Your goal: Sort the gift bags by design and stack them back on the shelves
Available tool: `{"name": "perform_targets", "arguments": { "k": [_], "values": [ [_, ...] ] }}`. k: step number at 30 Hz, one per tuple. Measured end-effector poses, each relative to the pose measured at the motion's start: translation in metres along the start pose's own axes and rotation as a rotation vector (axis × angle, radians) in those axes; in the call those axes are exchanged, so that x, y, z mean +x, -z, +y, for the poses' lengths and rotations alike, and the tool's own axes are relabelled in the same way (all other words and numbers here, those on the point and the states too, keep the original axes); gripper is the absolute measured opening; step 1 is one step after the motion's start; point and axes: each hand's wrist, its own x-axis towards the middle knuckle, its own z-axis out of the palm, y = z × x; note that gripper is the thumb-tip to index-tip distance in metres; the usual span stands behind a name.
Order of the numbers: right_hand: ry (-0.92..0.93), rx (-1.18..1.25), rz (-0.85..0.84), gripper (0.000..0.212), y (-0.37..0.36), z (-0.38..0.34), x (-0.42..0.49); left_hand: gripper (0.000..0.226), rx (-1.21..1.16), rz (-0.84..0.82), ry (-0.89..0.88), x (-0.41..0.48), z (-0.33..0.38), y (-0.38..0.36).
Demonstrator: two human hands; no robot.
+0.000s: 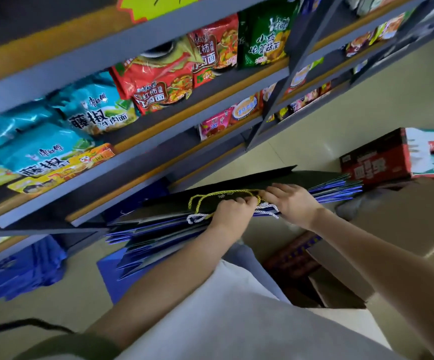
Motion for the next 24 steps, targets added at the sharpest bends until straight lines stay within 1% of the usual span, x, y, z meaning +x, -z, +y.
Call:
{"name": "perform_targets", "arguments": {
  "k": [3, 5, 8, 9, 12, 13, 15, 17, 19, 21, 24],
  "values": [
    [0.008, -0.013, 0.026, 0.061, -0.022, 0.015, -0.007, 0.04, -0.057, 0.057, 0.037, 0.016, 0.012, -0.024],
    [0.011, -0.031, 0.041, 0.063, -0.042, 0.02, -0.007, 0.042, -0.068, 0.054, 0.055, 0.024, 0.014, -0.04],
    [-0.032, -0.068, 0.091, 0.059, -0.084, 0.025, 0.0, 0.044, -0.085, 0.024, 0.039, 0.037, 0.004, -0.079],
    [-0.051, -0.067, 0.109, 0.058, -0.099, 0.026, 0.005, 0.045, -0.088, 0.038, 0.039, 0.043, -0.003, -0.092],
    [-0.088, -0.058, 0.204, 0.035, -0.139, 0.026, 0.026, 0.054, -0.11, 0.1, 0.039, 0.059, -0.021, -0.125],
    [-0.096, -0.061, 0.244, 0.035, -0.15, 0.027, 0.033, 0.056, -0.108, 0.13, 0.035, 0.065, -0.029, -0.133],
    [-0.129, -0.07, 0.293, 0.038, -0.18, 0.032, 0.048, 0.053, -0.112, 0.173, 0.029, 0.079, -0.042, -0.156],
    [-0.156, -0.099, 0.309, 0.036, -0.208, 0.033, 0.06, 0.039, -0.099, 0.228, 0.013, 0.09, -0.054, -0.181],
    [-0.178, -0.103, 0.324, 0.033, -0.231, 0.032, 0.07, 0.04, -0.105, 0.213, -0.009, 0.096, -0.065, -0.2],
    [-0.175, -0.092, 0.356, 0.031, -0.246, 0.029, 0.08, 0.041, -0.101, 0.152, -0.013, 0.096, -0.076, -0.207],
    [-0.166, -0.059, 0.37, 0.03, -0.255, 0.026, 0.096, 0.048, -0.123, 0.098, 0.025, 0.096, -0.09, -0.206]
  ]
}}
